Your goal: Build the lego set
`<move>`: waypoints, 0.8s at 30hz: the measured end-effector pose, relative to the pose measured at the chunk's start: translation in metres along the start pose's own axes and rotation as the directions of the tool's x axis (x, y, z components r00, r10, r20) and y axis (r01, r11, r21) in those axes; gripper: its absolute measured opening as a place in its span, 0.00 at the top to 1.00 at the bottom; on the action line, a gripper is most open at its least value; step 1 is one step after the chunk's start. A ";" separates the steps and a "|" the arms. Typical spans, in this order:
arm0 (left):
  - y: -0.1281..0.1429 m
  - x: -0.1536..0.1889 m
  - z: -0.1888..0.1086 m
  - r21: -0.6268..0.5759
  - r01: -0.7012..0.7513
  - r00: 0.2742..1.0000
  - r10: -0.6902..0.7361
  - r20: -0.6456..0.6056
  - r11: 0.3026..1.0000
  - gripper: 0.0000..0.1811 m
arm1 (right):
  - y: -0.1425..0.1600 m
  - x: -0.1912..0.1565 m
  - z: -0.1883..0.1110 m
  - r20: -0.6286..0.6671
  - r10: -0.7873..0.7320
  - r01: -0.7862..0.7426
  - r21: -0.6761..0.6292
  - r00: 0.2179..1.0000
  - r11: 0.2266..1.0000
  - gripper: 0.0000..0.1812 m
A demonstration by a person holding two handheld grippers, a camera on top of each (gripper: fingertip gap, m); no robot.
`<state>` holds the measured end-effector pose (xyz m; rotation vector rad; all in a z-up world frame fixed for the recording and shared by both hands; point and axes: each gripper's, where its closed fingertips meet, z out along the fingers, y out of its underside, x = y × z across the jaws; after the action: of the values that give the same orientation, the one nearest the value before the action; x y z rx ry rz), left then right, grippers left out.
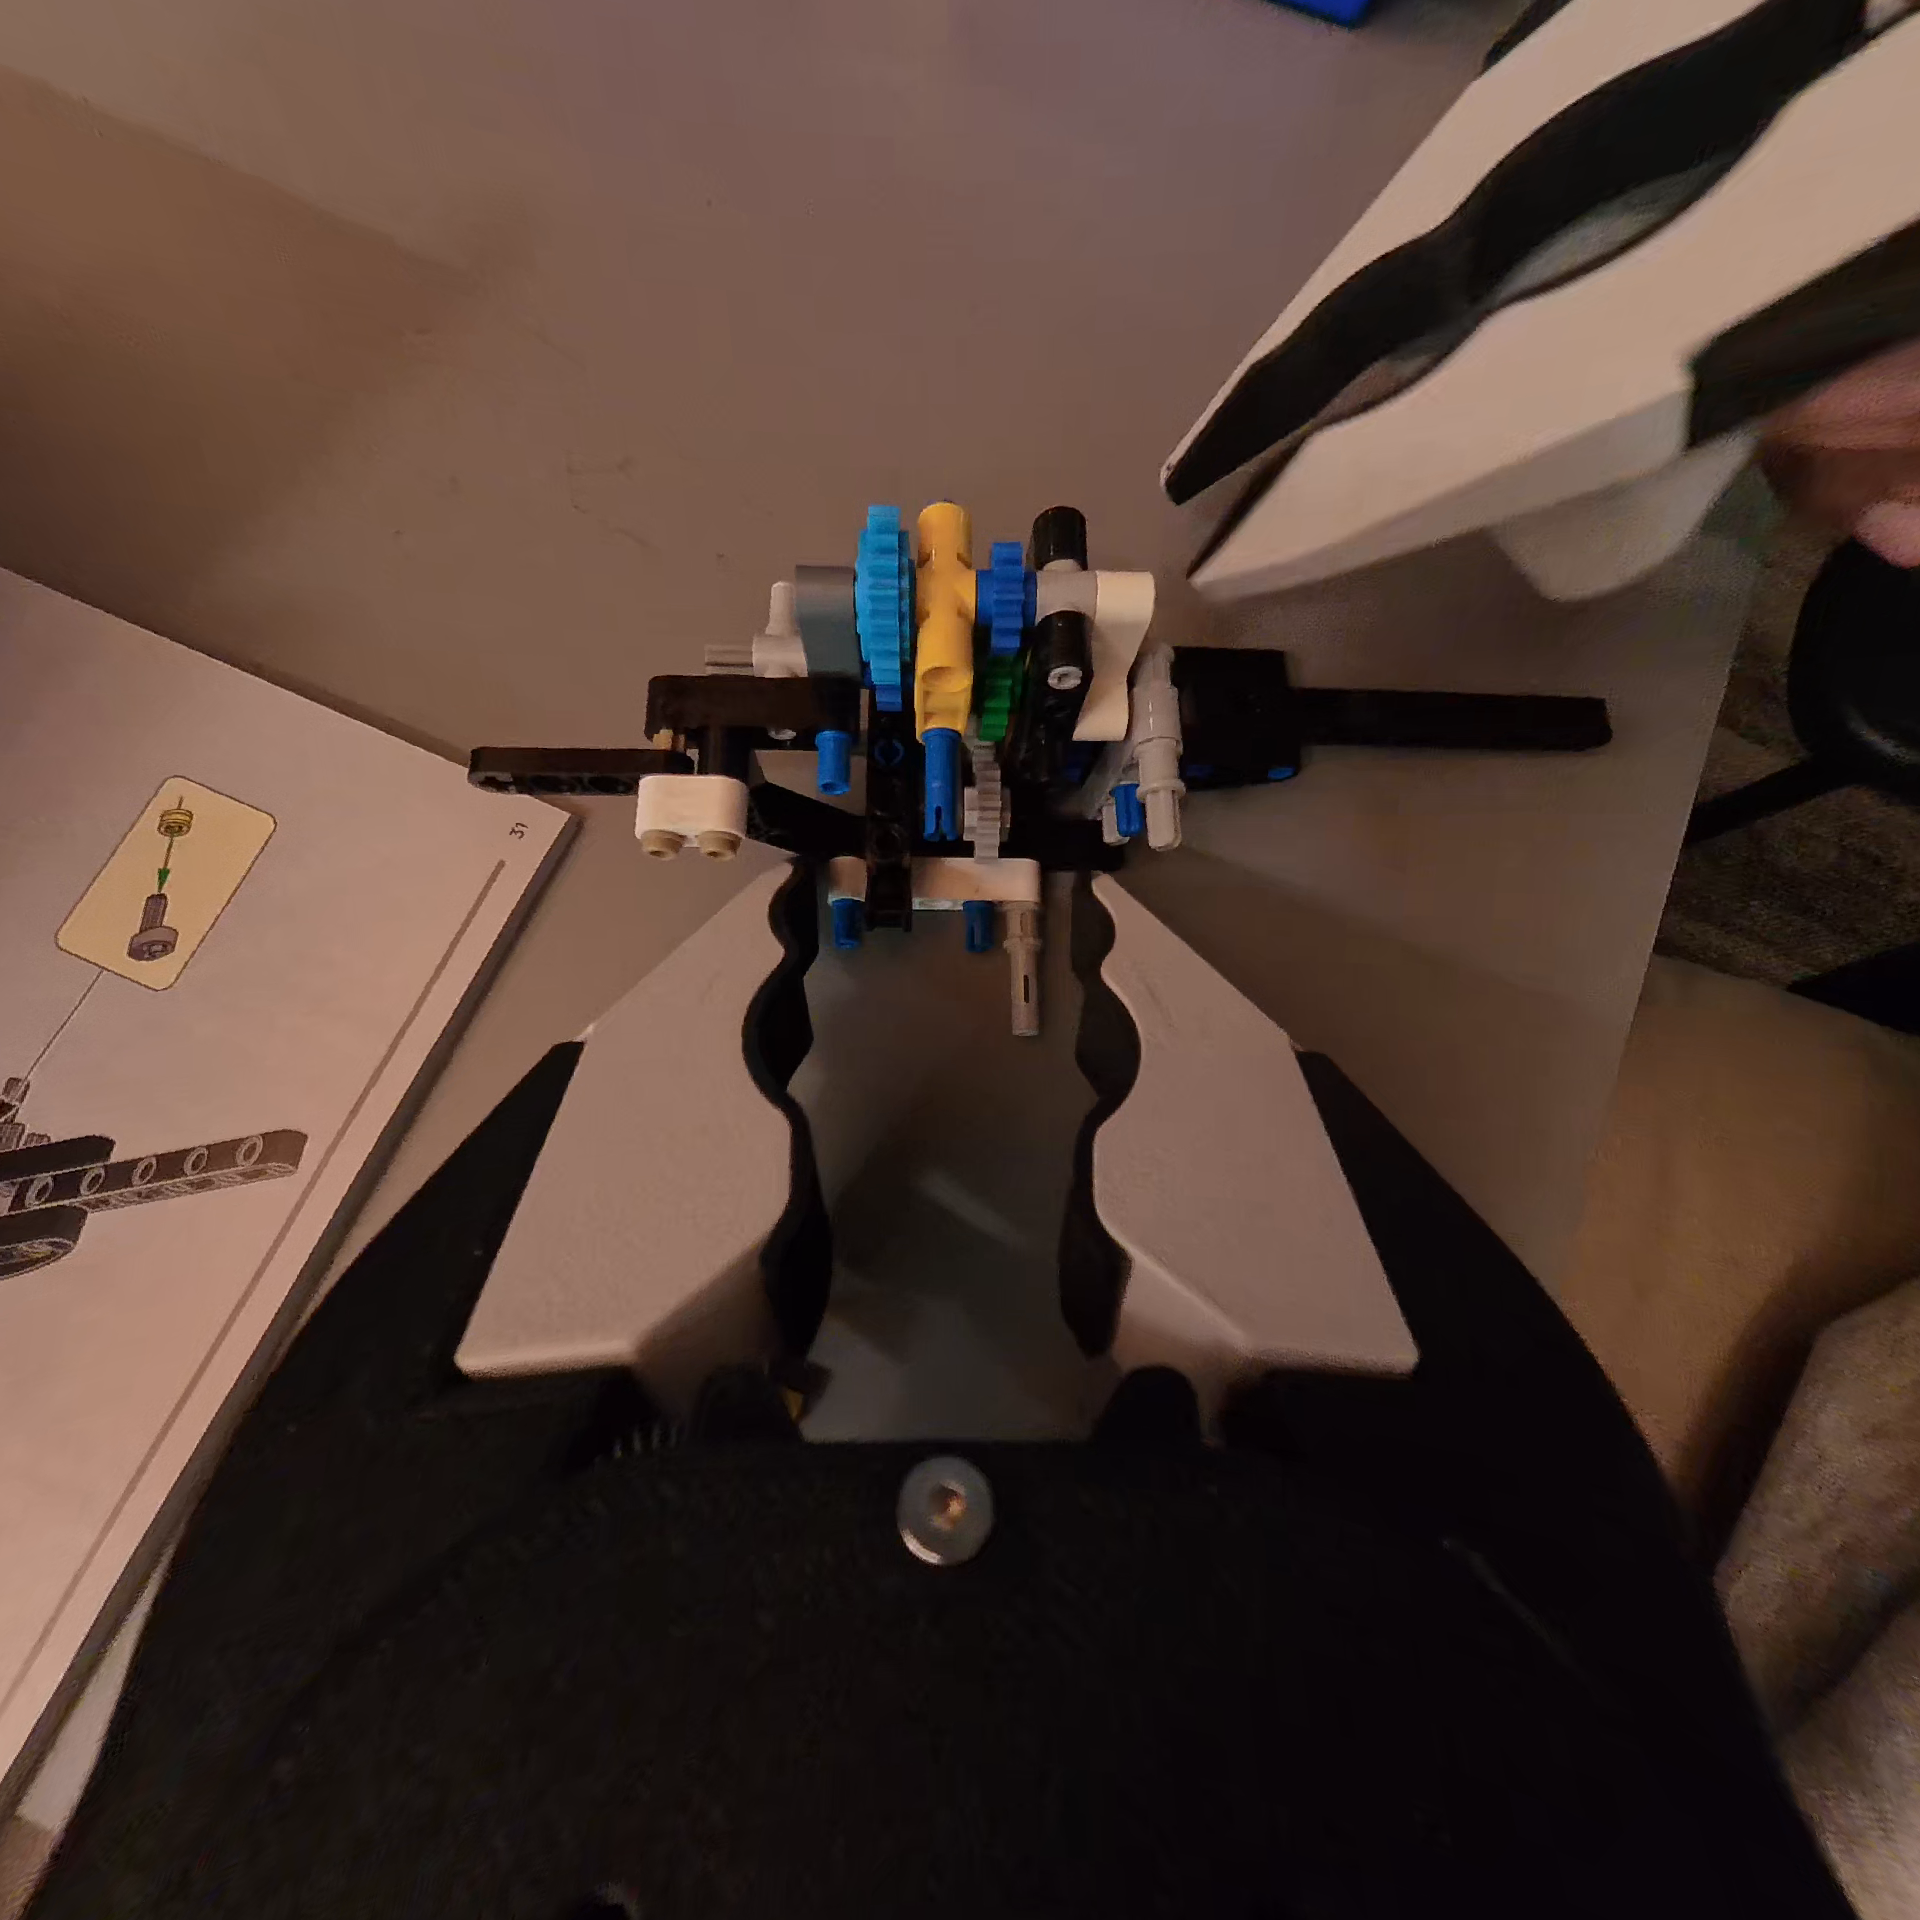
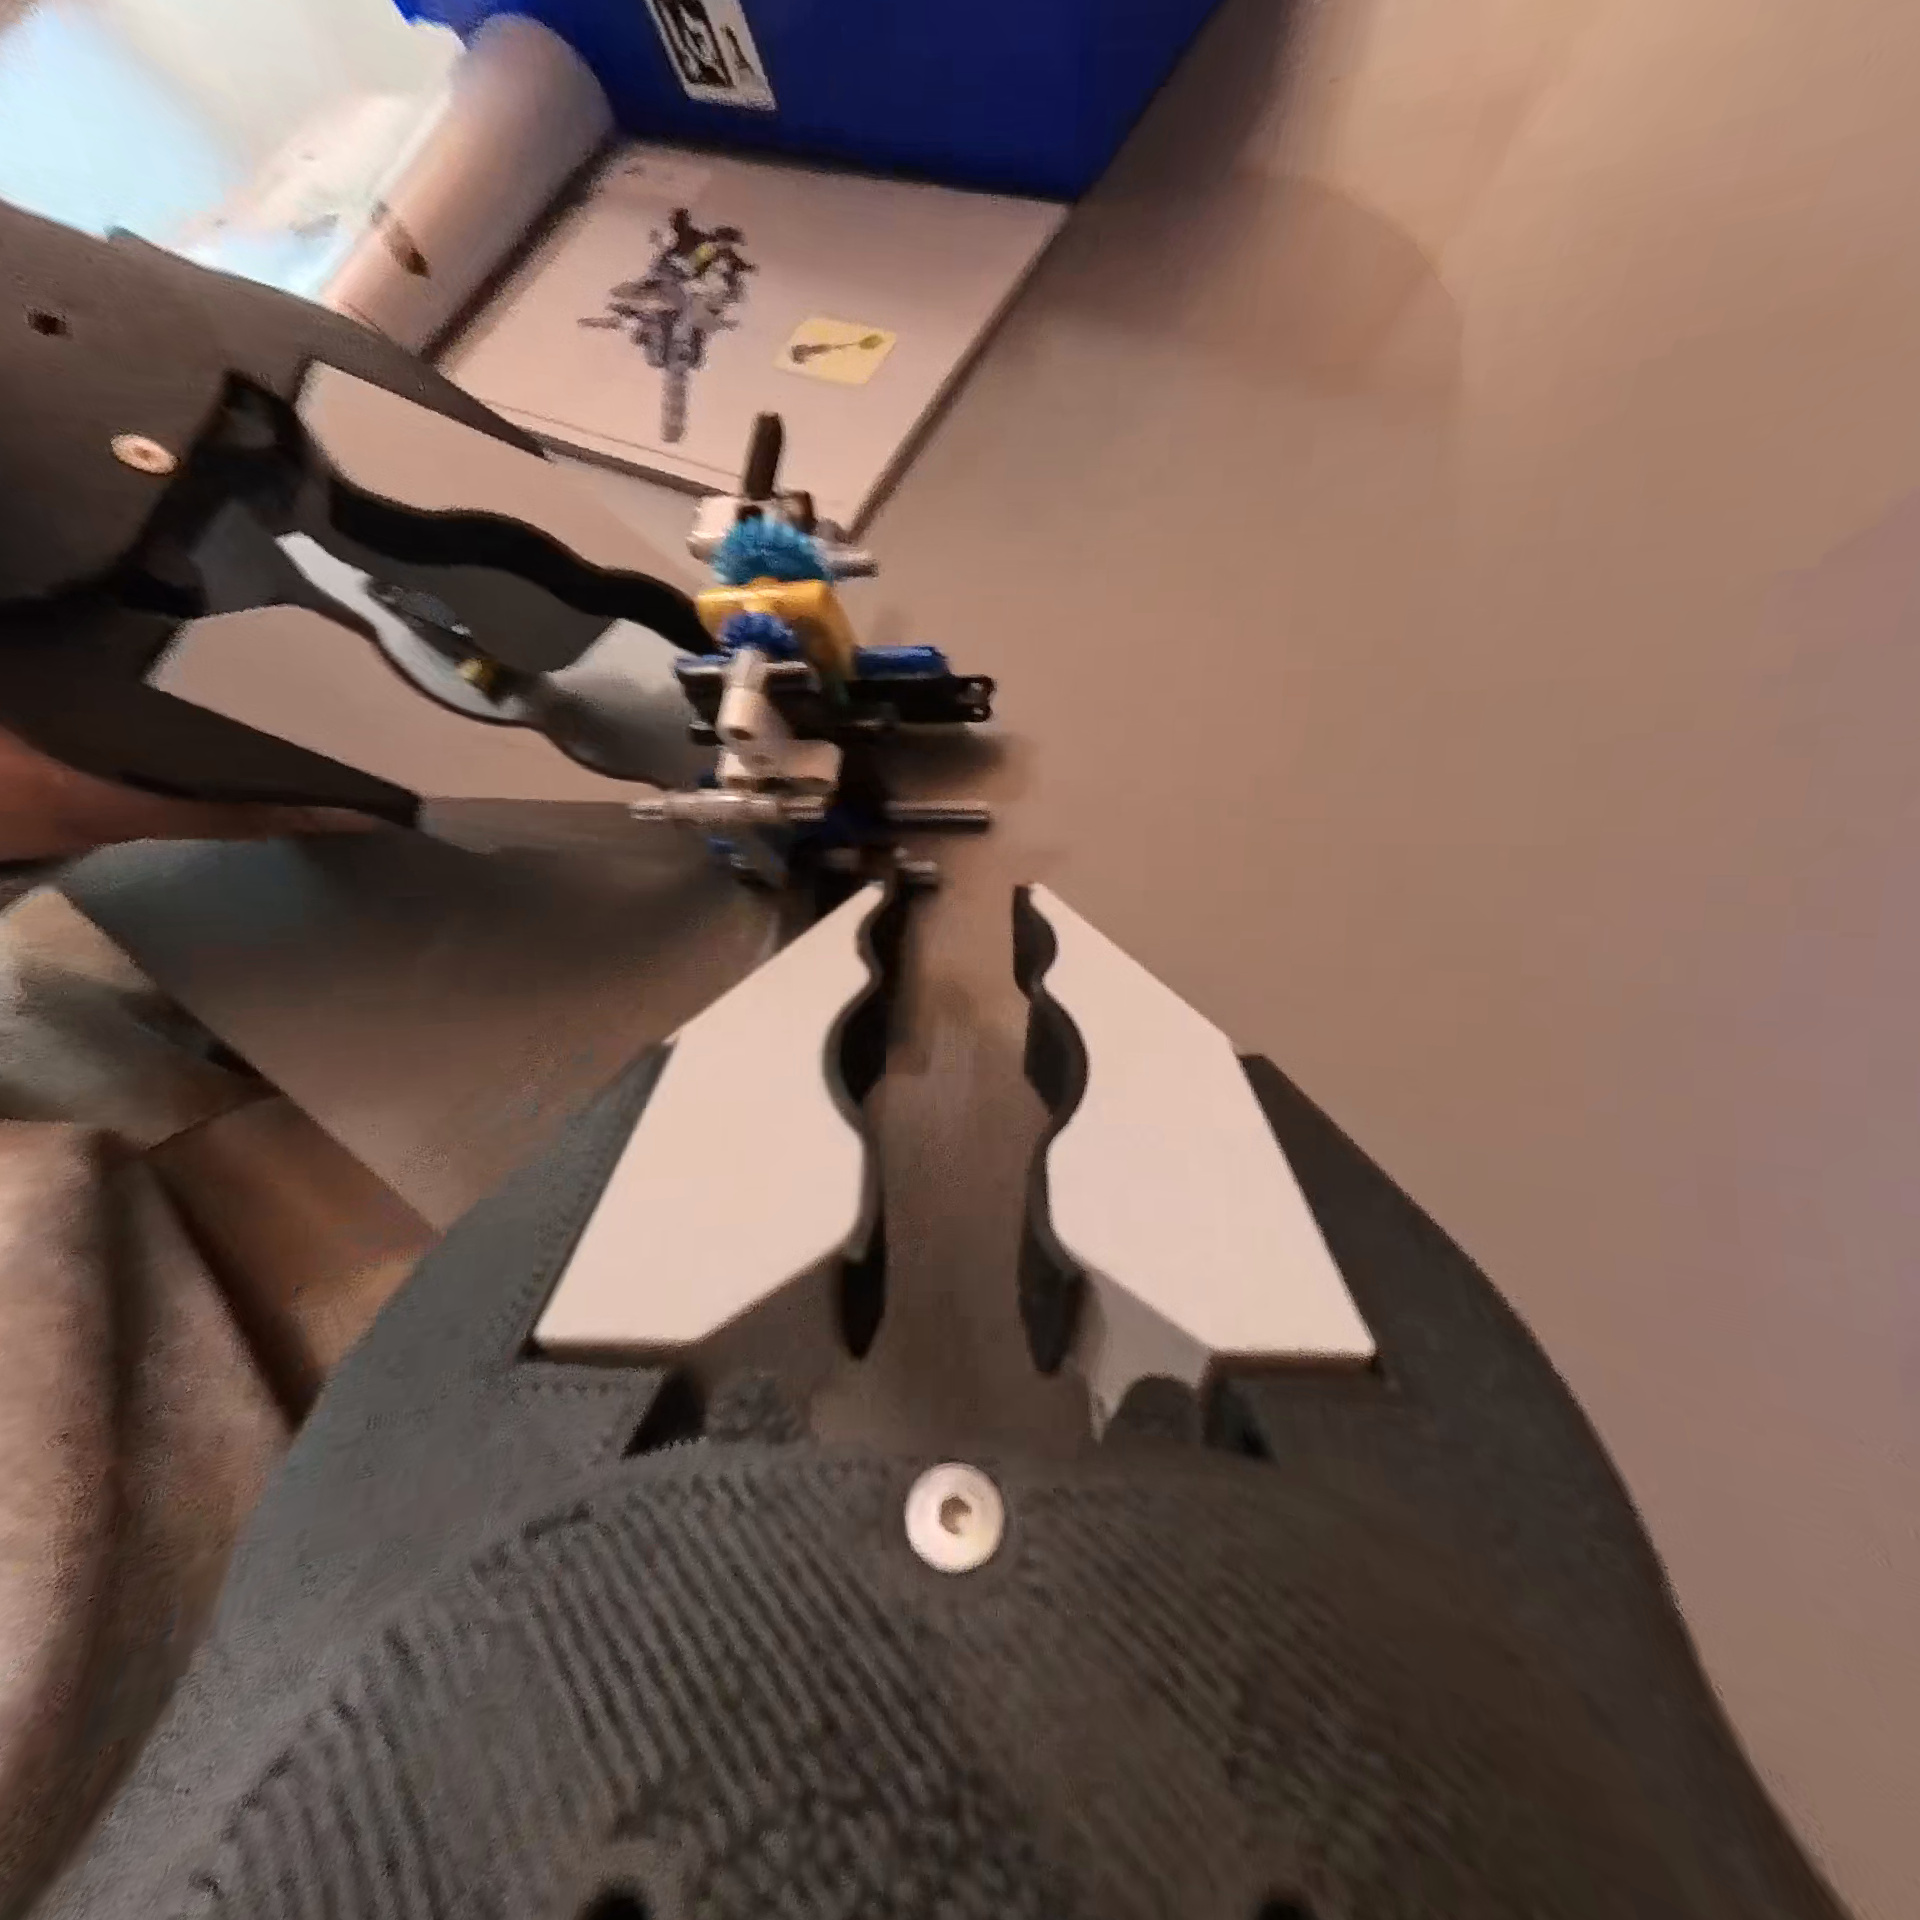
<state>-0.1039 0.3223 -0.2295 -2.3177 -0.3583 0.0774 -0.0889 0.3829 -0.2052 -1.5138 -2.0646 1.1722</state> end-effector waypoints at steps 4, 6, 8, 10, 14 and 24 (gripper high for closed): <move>0.000 0.004 0.000 -0.003 -0.019 1.000 0.019 -0.014 1.000 0.70 | 0.005 0.009 0.010 -0.018 -0.053 0.052 -0.053 0.998 0.997 1.00; 0.001 0.004 0.001 -0.006 -0.030 1.000 0.030 -0.006 1.000 0.69 | 0.006 0.008 0.015 0.008 -0.071 0.071 -0.073 0.997 0.995 1.00; 0.001 0.004 0.001 -0.007 -0.035 0.999 0.035 -0.003 0.999 0.68 | 0.007 0.004 0.020 0.056 -0.069 0.074 -0.083 0.996 0.994 1.00; 0.001 0.004 0.001 -0.007 -0.033 0.999 0.033 -0.004 0.999 0.68 | 0.008 0.001 0.024 0.100 -0.054 0.063 -0.090 0.994 0.994 1.00; 0.001 0.004 0.001 -0.007 -0.033 0.999 0.033 -0.005 0.999 0.68 | 0.008 -0.001 0.025 0.146 -0.039 0.053 -0.093 0.988 0.994 1.00; -0.001 0.005 0.003 -0.006 -0.034 0.999 0.033 -0.010 0.999 0.68 | 0.009 -0.009 0.026 0.189 -0.060 0.080 -0.099 0.980 0.992 1.00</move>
<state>-0.1000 0.3263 -0.2303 -2.3300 -0.3152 0.0813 -0.0970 0.3652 -0.2262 -1.4121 -2.3169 1.2368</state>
